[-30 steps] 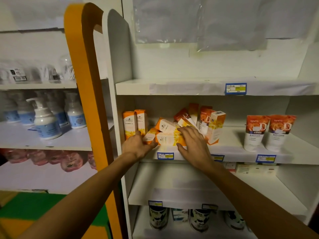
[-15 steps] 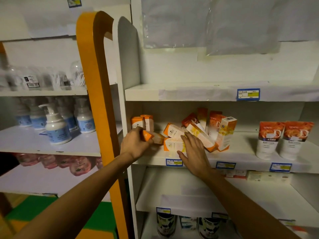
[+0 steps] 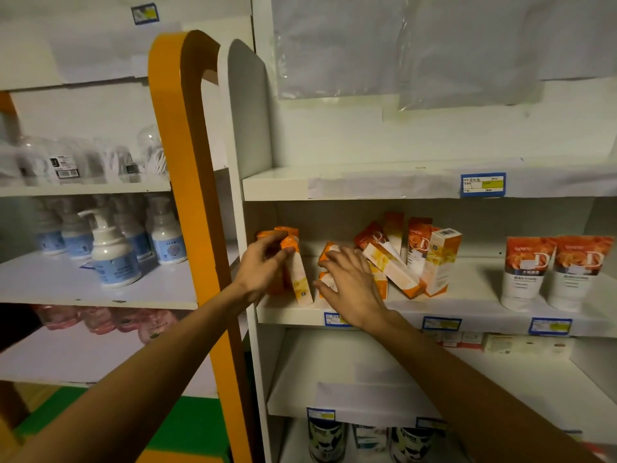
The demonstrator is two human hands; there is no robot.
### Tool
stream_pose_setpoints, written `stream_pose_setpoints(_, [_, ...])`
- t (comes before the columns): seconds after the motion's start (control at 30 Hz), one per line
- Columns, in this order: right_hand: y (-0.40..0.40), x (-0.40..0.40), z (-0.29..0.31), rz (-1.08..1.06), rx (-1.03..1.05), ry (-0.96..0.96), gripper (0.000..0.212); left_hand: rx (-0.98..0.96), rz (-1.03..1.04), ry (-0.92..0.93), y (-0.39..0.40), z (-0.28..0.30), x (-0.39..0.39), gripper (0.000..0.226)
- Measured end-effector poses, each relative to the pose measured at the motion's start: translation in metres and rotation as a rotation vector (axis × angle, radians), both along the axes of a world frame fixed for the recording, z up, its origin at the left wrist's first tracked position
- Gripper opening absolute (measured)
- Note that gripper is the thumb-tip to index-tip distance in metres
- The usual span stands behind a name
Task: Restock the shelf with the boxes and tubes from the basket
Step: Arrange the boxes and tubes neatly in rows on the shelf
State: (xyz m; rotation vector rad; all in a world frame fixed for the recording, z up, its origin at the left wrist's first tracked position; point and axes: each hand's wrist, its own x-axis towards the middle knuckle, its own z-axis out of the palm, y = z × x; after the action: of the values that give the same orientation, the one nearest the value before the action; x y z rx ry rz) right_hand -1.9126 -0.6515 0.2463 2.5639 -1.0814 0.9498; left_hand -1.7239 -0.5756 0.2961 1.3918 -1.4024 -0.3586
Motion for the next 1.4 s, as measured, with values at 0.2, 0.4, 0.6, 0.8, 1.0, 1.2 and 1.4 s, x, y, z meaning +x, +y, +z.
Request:
stream_pose_setpoints(0.2, [-0.006,0.011,-0.005,-0.013,0.031,0.151,0.057,-0.005,0.019,-0.252,-0.002,-0.006,0.006,0.049])
stream_pose_setpoints(0.4, [-0.012,-0.008,-0.017,0.000,-0.023,0.099,0.047,-0.085,0.174,-0.412,-0.007,-0.011,-0.001,0.061])
stream_pose_setpoints(0.6, [-0.018,-0.027,-0.018,-0.054,0.025,0.032,0.047,-0.110,0.126,-0.275,-0.007,-0.011,-0.002,0.058])
stream_pose_setpoints(0.8, [-0.013,-0.032,-0.031,-0.042,0.074,0.049,0.048,-0.063,0.083,-0.529,-0.001,-0.003,0.014,0.055])
stream_pose_setpoints(1.0, [-0.010,-0.025,-0.025,-0.032,0.008,0.023,0.045,-0.005,0.118,-0.930,0.002,0.014,0.021,0.063])
stream_pose_setpoints(1.2, [-0.003,-0.001,0.003,0.042,-0.010,-0.051,0.040,-0.049,0.200,-1.192,0.008,0.025,0.029,0.058])
stream_pose_setpoints(1.4, [-0.014,0.016,0.038,0.050,-0.013,0.031,0.049,-0.066,0.215,-1.309,0.008,0.030,0.037,0.060])
